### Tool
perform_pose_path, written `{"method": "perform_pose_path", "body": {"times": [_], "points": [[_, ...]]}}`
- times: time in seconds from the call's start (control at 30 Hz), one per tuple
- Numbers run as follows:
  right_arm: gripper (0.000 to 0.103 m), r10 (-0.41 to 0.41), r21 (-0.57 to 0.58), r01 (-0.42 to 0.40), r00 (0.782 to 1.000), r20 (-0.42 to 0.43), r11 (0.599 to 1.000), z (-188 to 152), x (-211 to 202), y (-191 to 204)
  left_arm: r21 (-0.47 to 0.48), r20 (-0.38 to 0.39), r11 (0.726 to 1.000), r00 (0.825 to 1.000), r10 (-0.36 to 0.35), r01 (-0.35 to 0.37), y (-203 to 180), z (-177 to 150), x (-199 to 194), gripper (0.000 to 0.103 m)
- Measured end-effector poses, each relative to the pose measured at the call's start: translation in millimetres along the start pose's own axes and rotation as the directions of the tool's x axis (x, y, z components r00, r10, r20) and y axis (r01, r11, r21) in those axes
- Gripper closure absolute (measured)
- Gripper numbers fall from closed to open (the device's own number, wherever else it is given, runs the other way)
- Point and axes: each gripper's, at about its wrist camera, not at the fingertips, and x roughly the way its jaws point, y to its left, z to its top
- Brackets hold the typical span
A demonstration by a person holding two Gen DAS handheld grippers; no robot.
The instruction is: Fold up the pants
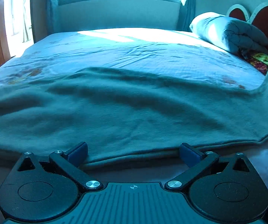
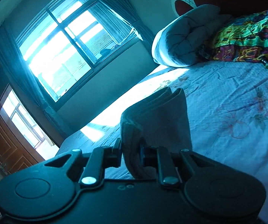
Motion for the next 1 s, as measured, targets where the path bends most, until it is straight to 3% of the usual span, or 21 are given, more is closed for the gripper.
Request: {"method": "perform_pose_path", "body": {"times": [0.1, 0.17, 0.2, 0.27, 0.3, 0.33, 0.37, 0.4, 0.43, 0.47, 0.57, 0.63, 0.73, 0.8, 1.0], "points": [[0.094, 0.068, -0.057, -0.072, 0.995, -0.072, 0.996, -31.3, 28.7, 51.9, -0.061, 0.027, 0.998, 0.999, -0.025, 0.026, 63.3, -9.1, -11.2, 0.0], [0.094, 0.114, -0.087, -0.127, 0.984, -0.138, 0.988, -60.1, 47.9, 85.0, -0.083, 0.052, 0.996, 0.998, -0.019, 0.023, 82.9, -10.7, -20.9, 0.0], [0.094, 0.138, -0.094, -0.156, 0.975, -0.174, 0.983, -77.8, 55.4, 99.6, -0.099, 0.075, 0.995, 0.997, 0.023, -0.016, 93.4, -12.0, -27.8, 0.0], [0.089, 0.189, -0.095, -0.219, 0.948, -0.254, 0.971, -116.0, 69.0, 123.7, -0.165, 0.134, 0.986, 0.991, 0.025, -0.003, 113.1, -16.9, -37.9, 0.0], [0.077, 0.235, -0.107, -0.285, 0.912, -0.335, 0.953, -144.6, 79.0, 136.1, -0.202, 0.141, 0.979, 0.99, 0.028, 0.001, 122.6, -19.9, -39.3, 0.0], [0.066, 0.247, -0.11, -0.333, 0.849, -0.467, 0.937, -169.0, 91.6, 144.9, -0.242, 0.122, 0.97, 0.992, 0.044, -0.014, 133.7, -23.5, -35.2, 0.0], [0.074, 0.231, -0.1, -0.335, 0.808, -0.542, 0.937, -183.7, 94.8, 148.7, -0.264, 0.098, 0.964, 0.994, 0.05, -0.022, 140.7, -26.0, -29.8, 0.0], [0.084, 0.233, -0.098, -0.326, 0.826, -0.513, 0.94, -187.6, 87.2, 146.6, -0.282, 0.076, 0.959, 0.996, 0.05, -0.027, 146.9, -28.4, -24.4, 0.0], [0.082, 0.236, -0.098, -0.311, 0.86, -0.453, 0.945, -184.2, 75.8, 141.2, -0.307, 0.057, 0.951, 0.997, 0.047, -0.027, 154.4, -33.4, -19.3, 0.0], [0.082, 0.22, -0.09, -0.283, 0.877, -0.428, 0.955, -177.2, 69.7, 134.9, -0.32, 0.061, 0.947, 0.997, 0.041, -0.019, 157.5, -35.5, -18.3, 0.0], [0.082, 0.183, -0.055, -0.218, 0.911, -0.371, 0.974, -149.0, 59.5, 112.6, -0.332, 0.103, 0.943, 0.995, 0.013, 0.022, 153.1, -34.3, -16.5, 0.0], [0.077, 0.141, -0.072, -0.173, 0.936, -0.322, 0.982, -130.6, 50.5, 99.7, -0.334, 0.146, 0.937, 0.987, -0.061, 0.108, 142.4, -25.4, -14.6, 0.0], [0.073, 0.094, -0.068, -0.117, 0.959, -0.268, 0.991, -108.3, 40.5, 77.3, -0.314, 0.166, 0.921, 0.969, -0.184, 0.229, 113.6, -5.7, -5.2, 0.0], [0.072, 0.061, -0.062, -0.079, 0.967, -0.245, 0.995, -102.0, 36.9, 64.7, -0.329, 0.129, 0.898, 0.956, -0.264, 0.293, 94.5, 3.8, 5.8, 0.0], [0.066, 0.035, -0.045, -0.044, 0.98, -0.196, 0.998, -100.0, 23.8, 37.6, -0.258, 0.132, 0.923, 0.956, -0.261, 0.287, 58.2, 8.8, -12.6, 0.0]]}}
